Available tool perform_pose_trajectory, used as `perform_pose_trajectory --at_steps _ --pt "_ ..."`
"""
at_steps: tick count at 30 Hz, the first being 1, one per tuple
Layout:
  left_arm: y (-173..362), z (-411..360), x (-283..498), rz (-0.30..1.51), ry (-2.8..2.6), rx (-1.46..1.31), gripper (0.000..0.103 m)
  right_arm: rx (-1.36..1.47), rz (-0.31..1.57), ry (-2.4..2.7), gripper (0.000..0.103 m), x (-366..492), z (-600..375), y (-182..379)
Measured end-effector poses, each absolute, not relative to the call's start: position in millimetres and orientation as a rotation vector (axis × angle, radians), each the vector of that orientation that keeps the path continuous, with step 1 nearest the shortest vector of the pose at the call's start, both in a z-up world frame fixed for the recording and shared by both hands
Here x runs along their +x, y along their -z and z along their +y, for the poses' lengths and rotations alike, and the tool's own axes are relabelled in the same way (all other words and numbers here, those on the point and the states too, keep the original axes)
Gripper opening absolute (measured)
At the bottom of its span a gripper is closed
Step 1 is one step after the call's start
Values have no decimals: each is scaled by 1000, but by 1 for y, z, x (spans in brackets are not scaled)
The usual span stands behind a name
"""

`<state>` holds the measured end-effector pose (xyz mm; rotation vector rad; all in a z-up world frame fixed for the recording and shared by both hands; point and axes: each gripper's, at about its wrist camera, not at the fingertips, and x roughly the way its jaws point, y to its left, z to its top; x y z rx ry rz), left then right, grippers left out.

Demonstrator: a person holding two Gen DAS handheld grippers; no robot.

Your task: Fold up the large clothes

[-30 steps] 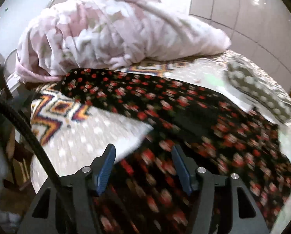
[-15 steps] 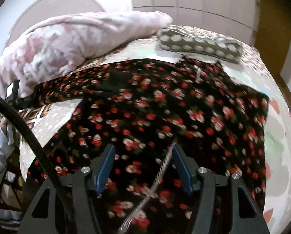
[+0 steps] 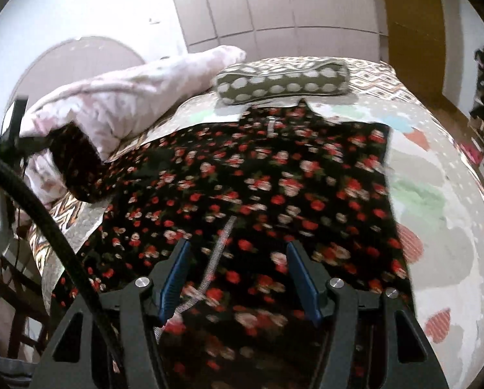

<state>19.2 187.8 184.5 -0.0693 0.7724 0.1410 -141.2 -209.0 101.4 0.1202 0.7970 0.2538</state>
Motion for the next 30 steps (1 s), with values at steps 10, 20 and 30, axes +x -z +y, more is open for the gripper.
perform_pose_trajectory --at_steps 10,20,30 --pt "-181 -132 51 826 437 53 30 313 818 -84 65 -173 -324 -74" --pt "-165 -97 -6 795 415 130 65 330 823 -56 65 -168 -357 -77" --pt "-141 88 -56 763 58 0 73 236 782 -144 65 -74 -291 -107"
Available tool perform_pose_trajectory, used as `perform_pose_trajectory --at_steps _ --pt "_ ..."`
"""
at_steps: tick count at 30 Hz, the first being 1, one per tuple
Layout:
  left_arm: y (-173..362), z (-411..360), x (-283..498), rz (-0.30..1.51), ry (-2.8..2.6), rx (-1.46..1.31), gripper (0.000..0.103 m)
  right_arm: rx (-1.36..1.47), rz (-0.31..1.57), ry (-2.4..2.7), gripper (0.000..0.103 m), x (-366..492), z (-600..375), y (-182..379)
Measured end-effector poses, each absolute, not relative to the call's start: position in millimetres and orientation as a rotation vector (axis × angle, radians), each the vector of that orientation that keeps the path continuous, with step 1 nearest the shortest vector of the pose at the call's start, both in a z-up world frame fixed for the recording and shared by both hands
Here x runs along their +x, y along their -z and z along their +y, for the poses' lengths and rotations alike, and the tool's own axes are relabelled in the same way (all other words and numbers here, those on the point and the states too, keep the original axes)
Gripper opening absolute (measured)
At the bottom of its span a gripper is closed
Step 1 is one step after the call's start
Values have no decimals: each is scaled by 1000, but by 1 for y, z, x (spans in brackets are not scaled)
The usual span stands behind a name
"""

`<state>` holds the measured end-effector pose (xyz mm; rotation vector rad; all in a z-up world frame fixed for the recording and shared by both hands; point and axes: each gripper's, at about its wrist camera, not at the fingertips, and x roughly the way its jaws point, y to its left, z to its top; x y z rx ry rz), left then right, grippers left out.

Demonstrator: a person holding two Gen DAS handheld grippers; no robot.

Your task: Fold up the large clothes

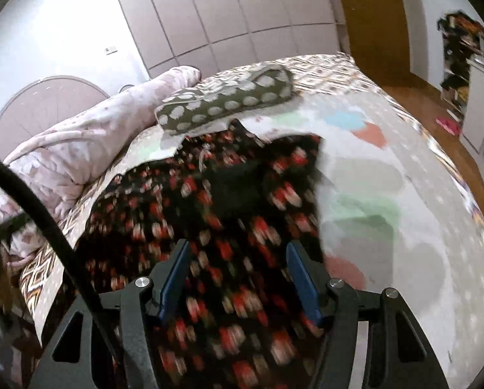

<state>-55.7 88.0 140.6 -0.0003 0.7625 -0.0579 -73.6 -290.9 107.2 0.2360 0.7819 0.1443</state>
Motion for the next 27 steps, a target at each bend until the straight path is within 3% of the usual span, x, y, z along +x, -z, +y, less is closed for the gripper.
perform_pose_trajectory --at_steps 8,11,17,22,26,27 --pt "-73 172 -85 856 -70 -99 73 228 956 -31 65 30 -256 -55" --pt "-53 183 -85 889 -84 -122 73 183 1049 -44 28 50 -245 -36" --pt "-29 181 -86 908 -90 -110 73 -19 1039 252 18 68 -253 -36" --pt "-24 171 -91 927 -67 -76 73 9 1014 179 22 54 -262 -54" --pt "-20 164 -97 952 -34 -38 73 12 971 72 51 1 -274 -83" --pt "-20 163 -98 954 -31 -37 73 4 972 59 54 -10 -274 -87"
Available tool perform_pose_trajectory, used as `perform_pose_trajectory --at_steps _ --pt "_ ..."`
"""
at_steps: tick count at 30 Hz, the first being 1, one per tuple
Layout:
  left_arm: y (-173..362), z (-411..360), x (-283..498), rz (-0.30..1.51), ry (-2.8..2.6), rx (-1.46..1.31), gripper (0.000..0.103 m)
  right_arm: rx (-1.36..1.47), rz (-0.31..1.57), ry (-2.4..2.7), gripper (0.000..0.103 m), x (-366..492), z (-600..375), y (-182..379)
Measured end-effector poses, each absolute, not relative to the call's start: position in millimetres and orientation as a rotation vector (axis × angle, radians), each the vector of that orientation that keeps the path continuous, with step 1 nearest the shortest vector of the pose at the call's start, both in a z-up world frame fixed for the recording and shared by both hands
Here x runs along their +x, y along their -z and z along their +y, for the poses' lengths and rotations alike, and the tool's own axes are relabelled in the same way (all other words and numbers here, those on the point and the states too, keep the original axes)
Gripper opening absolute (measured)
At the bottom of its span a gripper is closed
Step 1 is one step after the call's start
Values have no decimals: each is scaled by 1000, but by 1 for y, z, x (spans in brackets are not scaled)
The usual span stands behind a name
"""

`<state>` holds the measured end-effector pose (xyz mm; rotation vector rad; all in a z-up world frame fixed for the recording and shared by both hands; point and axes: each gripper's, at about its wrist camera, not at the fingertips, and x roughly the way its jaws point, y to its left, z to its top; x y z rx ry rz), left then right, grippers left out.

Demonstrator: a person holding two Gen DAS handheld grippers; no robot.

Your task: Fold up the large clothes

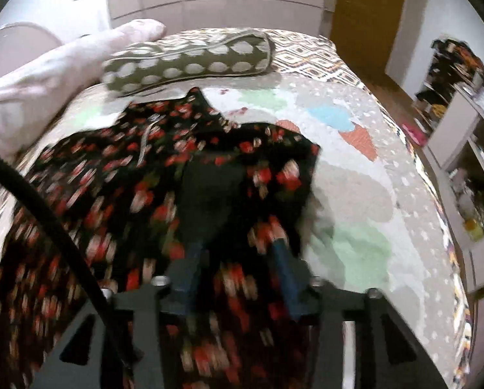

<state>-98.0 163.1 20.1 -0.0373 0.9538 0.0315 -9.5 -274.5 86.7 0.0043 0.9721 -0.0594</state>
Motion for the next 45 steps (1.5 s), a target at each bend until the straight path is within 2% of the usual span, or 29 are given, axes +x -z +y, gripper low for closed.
perform_pose_trajectory --at_steps 5,11,20,22,23,24,26,28,29,33,37,38,39,40,42,45 --pt "-17 166 -103 983 -36 -74 73 -6 1004 21 58 -90 -301 -93" --pt "-10 166 -113 1011 -61 -101 74 157 1038 22 60 -167 -341 -64" --pt "-7 165 -126 1010 -79 -109 77 332 1011 -4 61 -225 -343 -31" --pt "-11 168 -131 1025 -31 -135 75 342 1013 -4 61 -226 -343 -27" --pt "-12 168 -133 1028 -9 -144 66 347 1011 -3 62 -226 -343 -26" --pt "-13 167 -137 1032 28 -155 53 356 1009 -3 63 -225 -344 -25" --pt "-17 164 -146 1029 57 -153 48 376 1004 -3 64 -225 -346 -24" --pt "-19 161 -155 1023 73 -153 48 389 996 -7 66 -225 -347 -22" --pt "-18 160 -159 1020 85 -161 50 390 992 -8 67 -226 -346 -21" --pt "-15 164 -166 1011 172 -243 75 410 977 -23 67 -232 -348 -21" --pt "-16 159 -169 1012 237 -251 77 459 959 -48 67 -242 -355 -17" --pt "-16 154 -171 1015 254 -237 74 475 952 -53 67 -245 -357 -17" --pt "-16 150 -174 1019 261 -222 60 492 944 -57 67 -247 -358 -16" --pt "-16 146 -176 1023 256 -204 54 514 933 -62 67 -250 -360 -15" --pt "-18 140 -184 1014 257 -170 33 536 919 -70 67 -255 -360 -14" --pt "-19 144 -189 1021 264 -223 27 568 911 -110 69 -264 -359 -12"
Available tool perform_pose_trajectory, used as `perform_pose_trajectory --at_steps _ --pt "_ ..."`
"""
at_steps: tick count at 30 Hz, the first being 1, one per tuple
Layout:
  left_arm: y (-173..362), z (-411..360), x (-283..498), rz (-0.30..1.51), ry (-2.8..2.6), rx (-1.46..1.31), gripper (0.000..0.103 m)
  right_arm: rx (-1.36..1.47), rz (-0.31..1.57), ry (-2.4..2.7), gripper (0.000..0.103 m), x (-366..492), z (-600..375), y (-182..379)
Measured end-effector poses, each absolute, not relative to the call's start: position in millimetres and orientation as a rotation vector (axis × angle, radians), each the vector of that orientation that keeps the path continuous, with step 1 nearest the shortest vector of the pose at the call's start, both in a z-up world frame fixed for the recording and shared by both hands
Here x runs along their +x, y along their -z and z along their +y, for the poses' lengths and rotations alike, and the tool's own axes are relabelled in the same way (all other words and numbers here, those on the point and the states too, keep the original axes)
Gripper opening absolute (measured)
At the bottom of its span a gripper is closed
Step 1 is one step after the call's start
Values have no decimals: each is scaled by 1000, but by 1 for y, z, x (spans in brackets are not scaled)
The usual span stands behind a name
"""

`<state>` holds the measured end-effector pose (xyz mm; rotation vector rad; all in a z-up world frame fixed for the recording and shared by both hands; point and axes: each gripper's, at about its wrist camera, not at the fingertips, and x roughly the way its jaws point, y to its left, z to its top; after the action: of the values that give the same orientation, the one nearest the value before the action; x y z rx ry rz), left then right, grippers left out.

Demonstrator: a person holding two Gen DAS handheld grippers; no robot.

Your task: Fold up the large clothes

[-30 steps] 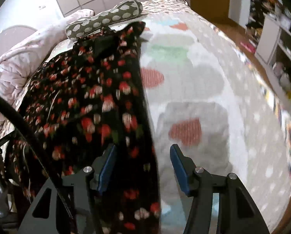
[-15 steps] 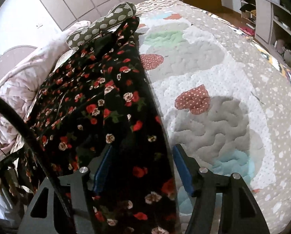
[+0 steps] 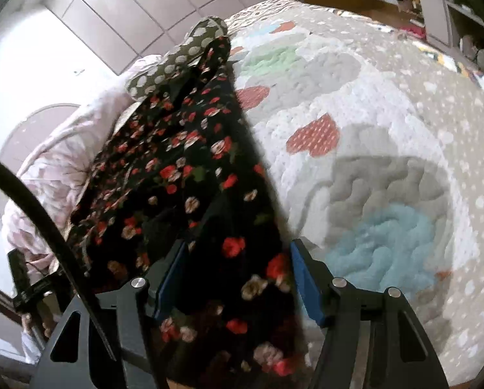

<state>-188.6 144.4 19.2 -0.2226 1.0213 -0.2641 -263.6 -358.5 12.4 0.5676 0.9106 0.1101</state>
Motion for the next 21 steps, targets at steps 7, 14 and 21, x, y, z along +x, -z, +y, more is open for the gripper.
perform_pose_trajectory --at_steps 7,14,21 --pt "-20 138 -188 1042 211 -218 27 532 949 -137 42 -278 -340 -12" --pt "-44 154 -211 1024 178 -230 10 565 958 -203 14 -290 -347 -33" --pt "-32 180 -235 1032 133 -306 10 579 1012 -97 9 -320 -370 -15"
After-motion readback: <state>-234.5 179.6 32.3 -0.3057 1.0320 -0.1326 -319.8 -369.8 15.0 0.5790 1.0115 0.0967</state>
